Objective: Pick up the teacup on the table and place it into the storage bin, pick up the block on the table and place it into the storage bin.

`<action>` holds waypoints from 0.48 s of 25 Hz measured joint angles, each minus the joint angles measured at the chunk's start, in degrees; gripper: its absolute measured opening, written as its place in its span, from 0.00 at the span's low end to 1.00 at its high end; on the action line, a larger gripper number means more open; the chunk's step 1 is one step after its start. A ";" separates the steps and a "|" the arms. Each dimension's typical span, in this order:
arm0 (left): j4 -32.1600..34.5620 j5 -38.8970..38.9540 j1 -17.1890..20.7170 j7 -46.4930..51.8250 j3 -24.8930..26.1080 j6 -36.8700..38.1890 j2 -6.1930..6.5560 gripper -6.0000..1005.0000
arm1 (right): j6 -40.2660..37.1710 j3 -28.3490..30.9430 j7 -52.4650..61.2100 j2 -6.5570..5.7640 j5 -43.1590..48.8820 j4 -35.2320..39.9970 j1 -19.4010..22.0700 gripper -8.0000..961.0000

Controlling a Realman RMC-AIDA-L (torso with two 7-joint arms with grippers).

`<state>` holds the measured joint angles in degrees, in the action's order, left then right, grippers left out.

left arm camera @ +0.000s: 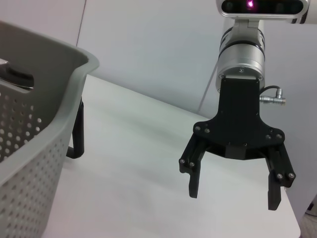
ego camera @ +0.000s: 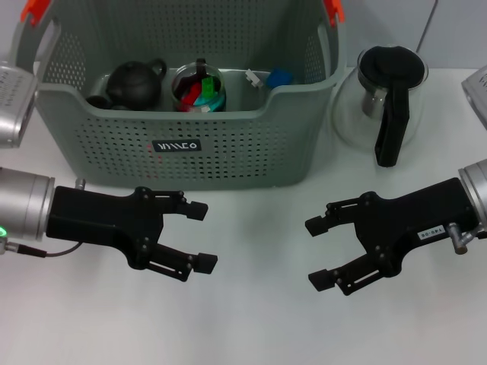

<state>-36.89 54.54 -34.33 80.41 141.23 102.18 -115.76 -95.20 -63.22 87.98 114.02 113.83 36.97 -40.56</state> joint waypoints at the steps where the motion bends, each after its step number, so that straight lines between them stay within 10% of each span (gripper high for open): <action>1: 0.06 0.00 -0.01 -0.02 0.00 -0.02 -0.03 0.95 | -0.06 0.02 0.00 -0.03 0.01 0.02 0.02 0.98; 12: 0.07 0.04 0.38 0.11 0.01 -0.06 -0.32 0.95 | -0.17 0.03 0.00 -0.10 0.08 0.12 -0.15 0.98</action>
<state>-36.82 54.58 -33.95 80.53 141.24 102.12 -116.08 -95.37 -63.19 87.98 113.92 113.91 37.09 -40.71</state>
